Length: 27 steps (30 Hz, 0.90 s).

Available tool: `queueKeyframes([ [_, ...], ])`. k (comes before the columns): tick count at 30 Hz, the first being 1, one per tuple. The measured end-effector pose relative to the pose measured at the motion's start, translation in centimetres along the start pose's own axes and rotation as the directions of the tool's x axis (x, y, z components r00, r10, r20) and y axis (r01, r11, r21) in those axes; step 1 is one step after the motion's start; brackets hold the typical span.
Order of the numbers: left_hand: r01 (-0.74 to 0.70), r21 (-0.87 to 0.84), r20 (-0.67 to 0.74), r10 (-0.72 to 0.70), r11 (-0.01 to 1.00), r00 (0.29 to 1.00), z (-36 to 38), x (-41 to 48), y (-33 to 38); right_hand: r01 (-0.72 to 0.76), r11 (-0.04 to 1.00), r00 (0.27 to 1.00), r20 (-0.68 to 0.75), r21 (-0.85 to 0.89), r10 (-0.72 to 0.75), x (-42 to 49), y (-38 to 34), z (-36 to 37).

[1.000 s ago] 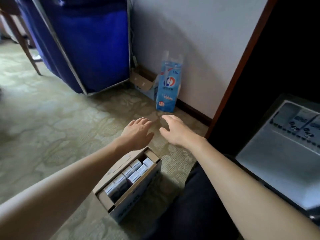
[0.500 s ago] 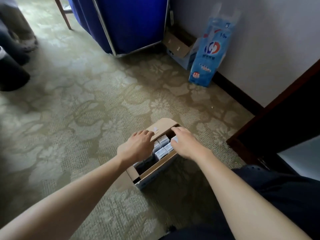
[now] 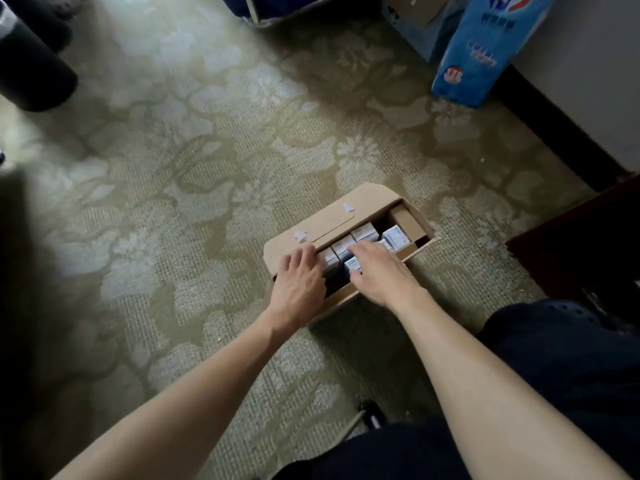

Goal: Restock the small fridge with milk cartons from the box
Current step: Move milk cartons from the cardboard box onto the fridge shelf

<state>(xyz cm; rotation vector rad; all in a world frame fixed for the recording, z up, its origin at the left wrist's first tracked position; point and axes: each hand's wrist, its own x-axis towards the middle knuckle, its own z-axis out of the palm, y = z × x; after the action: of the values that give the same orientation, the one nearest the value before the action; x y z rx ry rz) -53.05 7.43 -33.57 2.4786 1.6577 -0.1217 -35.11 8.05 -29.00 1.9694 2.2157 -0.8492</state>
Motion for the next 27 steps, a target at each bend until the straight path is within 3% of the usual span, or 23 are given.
queueKeyframes([
  [13, 0.209, -0.195, -0.066, -0.226, 0.958, 0.972, 1.5, -0.8, 1.2, -0.088, 0.996, 0.993, 0.08, -0.031, 0.09, 1.0, -0.5, 2.2],
  [21, 0.188, -0.111, -0.03, -0.192, 0.976, 0.981, 2.2, -1.2, 0.1, -0.067, 0.995, 0.997, 0.018, -0.08, 0.068, 1.4, -1.6, 2.9],
  [27, 0.2, -0.174, 0.041, -0.196, 0.964, 0.98, 0.5, -0.9, 0.2, -0.089, 0.995, 0.993, -0.078, -0.05, 0.085, 1.5, -2.3, 2.3],
])
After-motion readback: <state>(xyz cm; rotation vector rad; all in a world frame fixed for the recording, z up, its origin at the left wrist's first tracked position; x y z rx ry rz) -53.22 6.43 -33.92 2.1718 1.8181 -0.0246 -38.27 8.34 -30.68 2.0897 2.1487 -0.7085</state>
